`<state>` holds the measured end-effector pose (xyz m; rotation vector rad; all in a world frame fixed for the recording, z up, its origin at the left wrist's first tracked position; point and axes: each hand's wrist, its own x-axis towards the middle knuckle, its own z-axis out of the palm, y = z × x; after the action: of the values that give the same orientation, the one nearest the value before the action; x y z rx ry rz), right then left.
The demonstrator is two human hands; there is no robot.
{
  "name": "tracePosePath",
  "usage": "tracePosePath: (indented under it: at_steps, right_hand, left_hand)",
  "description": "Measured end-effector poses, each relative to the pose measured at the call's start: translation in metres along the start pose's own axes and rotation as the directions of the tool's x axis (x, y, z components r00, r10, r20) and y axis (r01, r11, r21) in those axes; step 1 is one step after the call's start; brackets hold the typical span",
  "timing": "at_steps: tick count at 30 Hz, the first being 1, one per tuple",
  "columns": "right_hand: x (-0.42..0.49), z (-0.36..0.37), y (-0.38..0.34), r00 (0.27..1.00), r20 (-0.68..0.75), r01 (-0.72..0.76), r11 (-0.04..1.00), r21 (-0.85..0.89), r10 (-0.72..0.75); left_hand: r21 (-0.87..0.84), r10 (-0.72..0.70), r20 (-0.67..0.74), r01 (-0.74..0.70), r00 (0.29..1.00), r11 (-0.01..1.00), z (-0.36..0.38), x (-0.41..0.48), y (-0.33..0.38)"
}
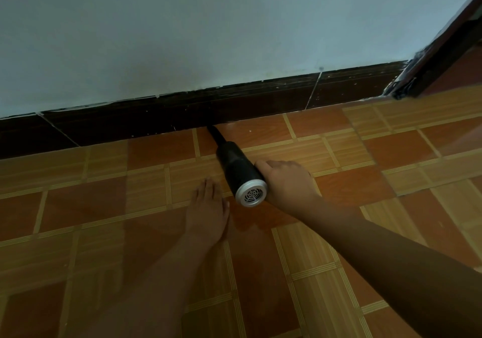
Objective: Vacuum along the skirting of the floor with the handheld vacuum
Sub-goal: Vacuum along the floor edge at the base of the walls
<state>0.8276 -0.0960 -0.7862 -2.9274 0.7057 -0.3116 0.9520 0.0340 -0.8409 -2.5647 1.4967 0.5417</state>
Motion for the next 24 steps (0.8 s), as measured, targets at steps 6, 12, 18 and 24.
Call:
tracePosePath:
  at_steps: [6,12,18,24]
  right_hand:
    - [-0.019,0.001,0.018,0.995,-0.057,-0.083,0.996,0.023,0.084]
    - [-0.035,-0.006,0.031,0.982,-0.104,-0.156,0.988,-0.009,0.155]
    - [-0.044,-0.004,0.029,0.988,-0.093,-0.128,0.992,-0.011,0.127]
    - [-0.058,-0.006,0.031,0.989,-0.079,-0.126,0.992,-0.032,0.123]
  left_hand:
    - [-0.036,-0.016,-0.004,0.016,1.0,0.999,0.0,0.002,0.003]
    - [-0.049,-0.023,-0.02,0.022,1.0,0.999,0.0,0.001,0.004]
    - [-0.042,-0.029,-0.021,0.028,0.999,0.999,-0.002,0.0,0.005]
    - [-0.05,-0.03,-0.026,0.029,0.999,0.998,-0.002,0.0,0.006]
